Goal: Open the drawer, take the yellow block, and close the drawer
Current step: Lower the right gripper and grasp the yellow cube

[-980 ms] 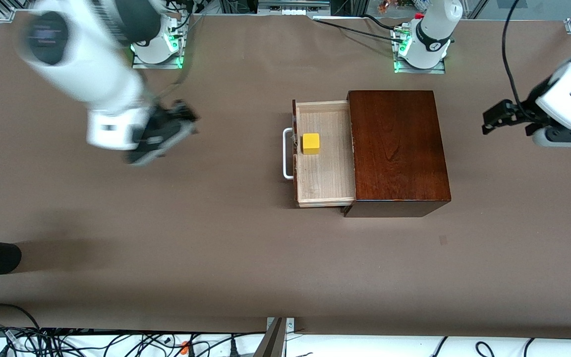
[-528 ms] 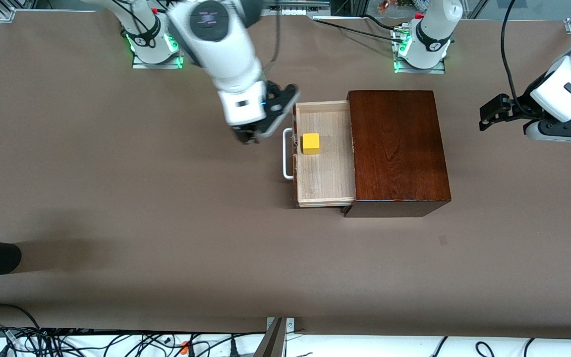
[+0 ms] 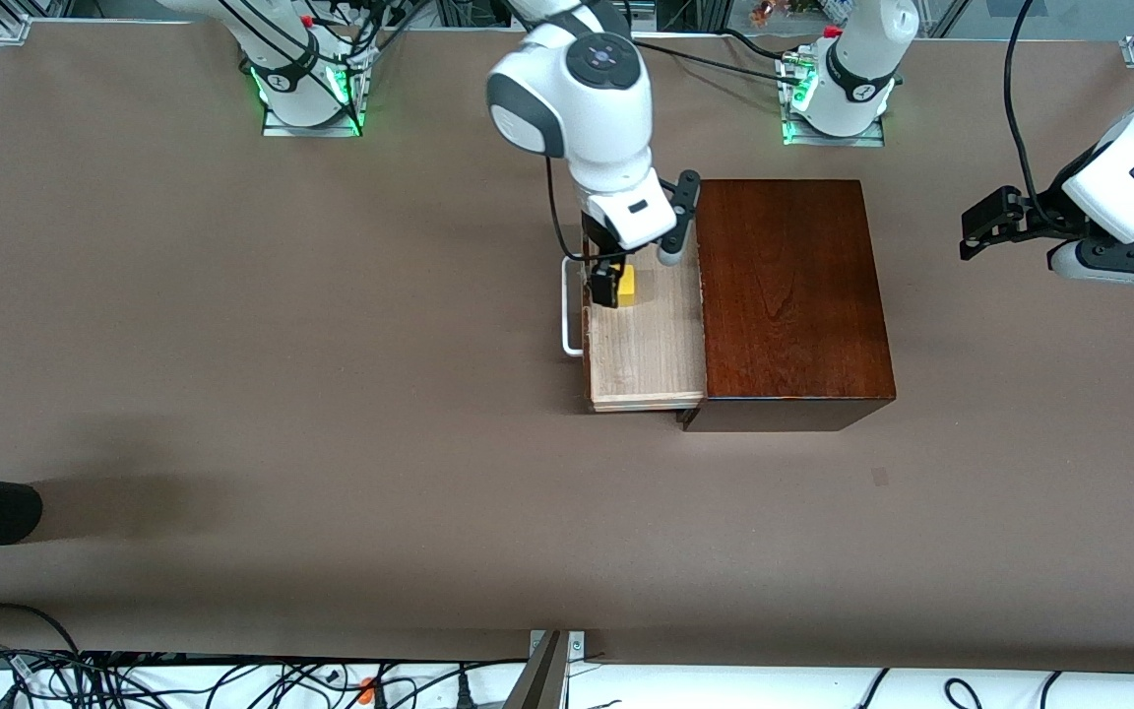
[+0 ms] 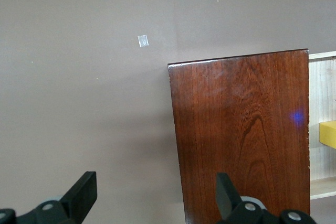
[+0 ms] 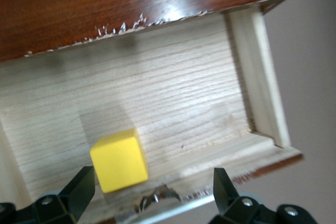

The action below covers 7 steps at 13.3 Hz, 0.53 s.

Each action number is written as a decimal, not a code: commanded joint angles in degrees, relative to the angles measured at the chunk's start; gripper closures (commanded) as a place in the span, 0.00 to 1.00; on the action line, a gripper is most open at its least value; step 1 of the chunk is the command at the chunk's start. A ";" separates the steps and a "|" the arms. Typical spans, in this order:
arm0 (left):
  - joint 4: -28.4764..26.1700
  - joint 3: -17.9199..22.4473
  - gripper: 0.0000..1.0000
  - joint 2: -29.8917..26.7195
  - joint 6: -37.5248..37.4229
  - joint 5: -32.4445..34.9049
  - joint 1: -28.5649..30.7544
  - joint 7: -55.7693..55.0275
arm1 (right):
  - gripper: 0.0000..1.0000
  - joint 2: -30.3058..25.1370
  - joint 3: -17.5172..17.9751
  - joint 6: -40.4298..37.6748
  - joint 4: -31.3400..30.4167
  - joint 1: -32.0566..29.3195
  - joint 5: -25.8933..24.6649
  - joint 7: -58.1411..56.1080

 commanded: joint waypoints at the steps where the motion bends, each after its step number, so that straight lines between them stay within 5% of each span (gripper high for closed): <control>1: -0.89 0.03 0.00 -0.57 0.89 -0.60 0.16 0.83 | 0.00 3.46 -0.52 -1.32 3.04 1.64 -1.48 -1.27; 7: 0.34 0.12 0.00 -0.13 1.07 -0.51 0.16 1.35 | 0.00 5.58 -0.61 -1.22 2.95 1.82 -3.33 -1.89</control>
